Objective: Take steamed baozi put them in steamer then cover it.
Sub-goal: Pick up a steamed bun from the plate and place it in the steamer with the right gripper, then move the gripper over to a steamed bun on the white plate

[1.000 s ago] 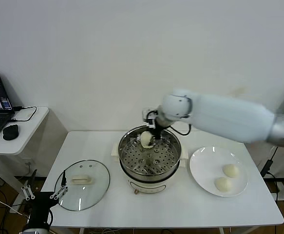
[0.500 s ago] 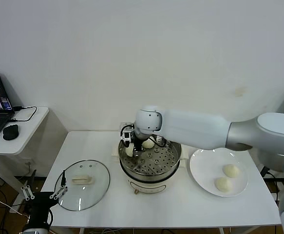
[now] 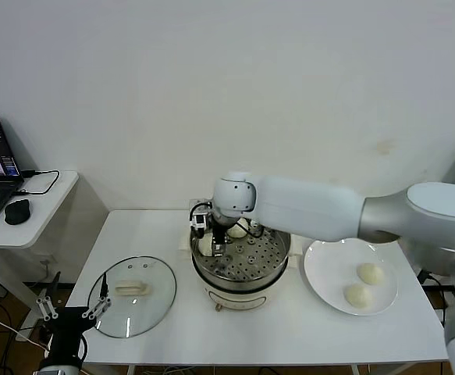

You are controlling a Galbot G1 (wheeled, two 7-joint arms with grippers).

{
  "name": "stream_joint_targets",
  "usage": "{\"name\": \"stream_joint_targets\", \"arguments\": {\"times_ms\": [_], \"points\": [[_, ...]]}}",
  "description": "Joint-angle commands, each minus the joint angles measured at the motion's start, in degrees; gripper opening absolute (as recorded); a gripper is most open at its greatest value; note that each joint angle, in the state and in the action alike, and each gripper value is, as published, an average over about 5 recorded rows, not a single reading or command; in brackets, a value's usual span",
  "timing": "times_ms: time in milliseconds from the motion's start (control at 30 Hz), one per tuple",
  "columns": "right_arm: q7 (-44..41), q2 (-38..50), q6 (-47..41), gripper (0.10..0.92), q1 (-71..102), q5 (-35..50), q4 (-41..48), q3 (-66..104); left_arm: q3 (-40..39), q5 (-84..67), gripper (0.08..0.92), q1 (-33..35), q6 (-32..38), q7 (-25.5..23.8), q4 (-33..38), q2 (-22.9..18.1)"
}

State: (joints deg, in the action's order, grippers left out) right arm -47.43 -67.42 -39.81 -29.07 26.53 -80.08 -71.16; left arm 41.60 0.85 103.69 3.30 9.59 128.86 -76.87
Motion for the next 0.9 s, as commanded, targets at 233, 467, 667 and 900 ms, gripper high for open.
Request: {"name": "stream_joint_targets", "arguments": {"times_ms": [233,467,667,900], "points": [[-16.66,38.63,10.71,0.823,-15.97,-7.61,-22.64,-5.31,-1.20,0.24,0.823,-0.36,-0.09,-0.07,0.48,0.51],[-20.24,51.06,20.25,0.823,-10.68,-18.72,-24.54,-5.33,-2.96,0.92,0.823,-0.10,0.24,0.04,0.70,0.40],[-19.16,56.14,25.01,0.822,2.10,-26.91,-21.96,1.69,-2.94,1.03,0.823,0.20,0.43,0.14,0.37,0.72],[-15.63,54.94,27.18,0.823,28.92,-32.54,-15.16,23.25,-3.43,1.61,0.823,0.10,0.42,0.23,0.11,0.29]]}}
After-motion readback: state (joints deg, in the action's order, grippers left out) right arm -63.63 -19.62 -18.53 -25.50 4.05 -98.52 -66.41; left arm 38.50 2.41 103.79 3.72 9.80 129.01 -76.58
